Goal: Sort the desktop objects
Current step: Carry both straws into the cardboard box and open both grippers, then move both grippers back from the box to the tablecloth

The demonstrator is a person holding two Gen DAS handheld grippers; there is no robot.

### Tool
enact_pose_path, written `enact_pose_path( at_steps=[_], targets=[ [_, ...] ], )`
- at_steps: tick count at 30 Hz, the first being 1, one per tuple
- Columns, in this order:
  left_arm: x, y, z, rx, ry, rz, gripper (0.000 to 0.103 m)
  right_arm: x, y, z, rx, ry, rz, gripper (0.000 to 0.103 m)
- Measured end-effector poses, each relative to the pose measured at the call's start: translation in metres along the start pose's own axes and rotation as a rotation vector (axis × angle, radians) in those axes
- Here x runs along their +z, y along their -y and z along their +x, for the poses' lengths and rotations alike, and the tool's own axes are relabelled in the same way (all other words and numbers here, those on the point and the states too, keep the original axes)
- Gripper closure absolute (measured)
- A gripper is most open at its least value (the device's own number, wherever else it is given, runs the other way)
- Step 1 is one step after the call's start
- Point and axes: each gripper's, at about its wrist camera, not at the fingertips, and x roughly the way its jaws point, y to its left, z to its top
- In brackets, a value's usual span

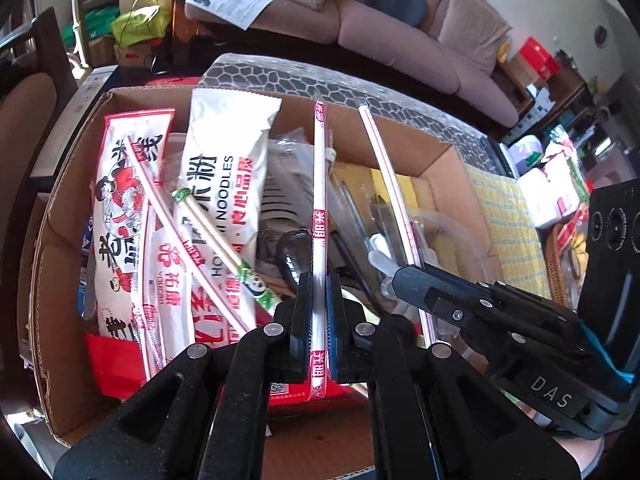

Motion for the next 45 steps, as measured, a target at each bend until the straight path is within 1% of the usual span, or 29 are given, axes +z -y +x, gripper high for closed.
enact_pose_path(
  at_steps=[4,7,9,15,16,17,19,21,23,24,26,28,33,34,35,36,37,38,39,40,41,42,43,45],
  targets=[
    [-0.006,-0.018,0.003,-0.009,-0.011,-0.006,0.097,0.0,-0.009,0.021,-0.006,-0.012,0.031,0.094],
    [-0.011,-0.024,0.002,-0.005,-0.017,0.013,0.097,-0.003,-0.016,0.032,-0.025,-0.028,0.022,0.094],
    [-0.014,-0.025,0.001,0.001,-0.017,0.024,0.097,-0.005,-0.019,0.037,-0.04,-0.038,0.016,0.094],
    [-0.024,-0.03,-0.002,0.01,-0.021,0.016,0.097,-0.012,-0.021,0.038,-0.068,-0.05,0.012,0.093],
    [-0.025,-0.03,-0.003,0.016,-0.019,0.015,0.094,-0.013,-0.023,0.038,-0.081,-0.049,0.004,0.089],
    [-0.027,-0.03,-0.006,0.015,-0.013,0.017,0.09,-0.013,-0.025,0.036,-0.095,-0.045,-0.004,0.078],
    [-0.028,-0.029,-0.013,0.037,0.012,0.019,0.086,-0.014,-0.03,0.031,-0.129,-0.028,-0.027,0.072],
    [-0.031,-0.029,-0.021,0.038,0.032,0.018,0.082,-0.015,-0.034,0.024,-0.159,-0.007,-0.045,0.068],
    [-0.031,-0.031,-0.028,0.031,0.041,0.006,0.074,-0.016,-0.036,0.016,-0.182,0.011,-0.057,0.06],
    [-0.032,-0.031,-0.031,0.032,0.047,0.007,0.072,-0.016,-0.037,0.011,-0.195,0.022,-0.064,0.058],
    [-0.034,-0.029,-0.037,0.037,0.061,0.01,0.062,-0.018,-0.039,0.002,-0.224,0.05,-0.079,0.05],
    [-0.037,-0.026,-0.044,0.043,0.076,0.015,0.058,-0.02,-0.042,-0.007,-0.243,0.07,-0.1,0.046],
    [-0.046,-0.015,-0.054,0.068,0.097,0.053,0.055,-0.029,-0.048,-0.024,-0.294,0.097,-0.15,0.041],
    [-0.049,-0.013,-0.056,0.073,0.104,0.057,0.053,-0.03,-0.048,-0.027,-0.3,0.102,-0.154,0.039],
    [-0.05,-0.011,-0.058,0.078,0.11,0.06,0.048,-0.032,-0.047,-0.03,-0.307,0.106,-0.156,0.037],
    [-0.052,-0.009,-0.06,0.081,0.119,0.063,0.045,-0.033,-0.046,-0.033,-0.311,0.112,-0.154,0.035],
    [-0.053,-0.007,-0.062,0.081,0.127,0.064,0.038,-0.035,-0.043,-0.037,-0.315,0.117,-0.149,0.031],
    [-0.055,-0.006,-0.064,0.081,0.134,0.066,0.03,-0.037,-0.04,-0.041,-0.318,0.12,-0.14,0.024],
    [-0.056,-0.004,-0.066,0.078,0.139,0.066,0.025,-0.038,-0.035,-0.045,-0.32,0.123,-0.128,0.02],
    [-0.058,-0.002,-0.067,0.071,0.143,0.066,0.012,-0.04,-0.03,-0.05,-0.321,0.127,-0.115,0.012],
    [-0.059,0.0,-0.068,0.066,0.146,0.067,0.003,-0.041,-0.025,-0.055,-0.317,0.131,-0.103,0.003],
    [-0.061,0.004,-0.07,0.063,0.152,0.068,0.001,-0.043,-0.018,-0.061,-0.307,0.138,-0.091,0.001],
    [-0.062,0.008,-0.071,0.06,0.157,0.072,0.0,-0.045,-0.013,-0.069,-0.297,0.144,-0.083,0.0],
    [-0.063,0.018,-0.071,0.055,0.157,0.087,0.0,-0.049,-0.001,-0.082,-0.307,0.145,-0.082,0.0]
  ],
)
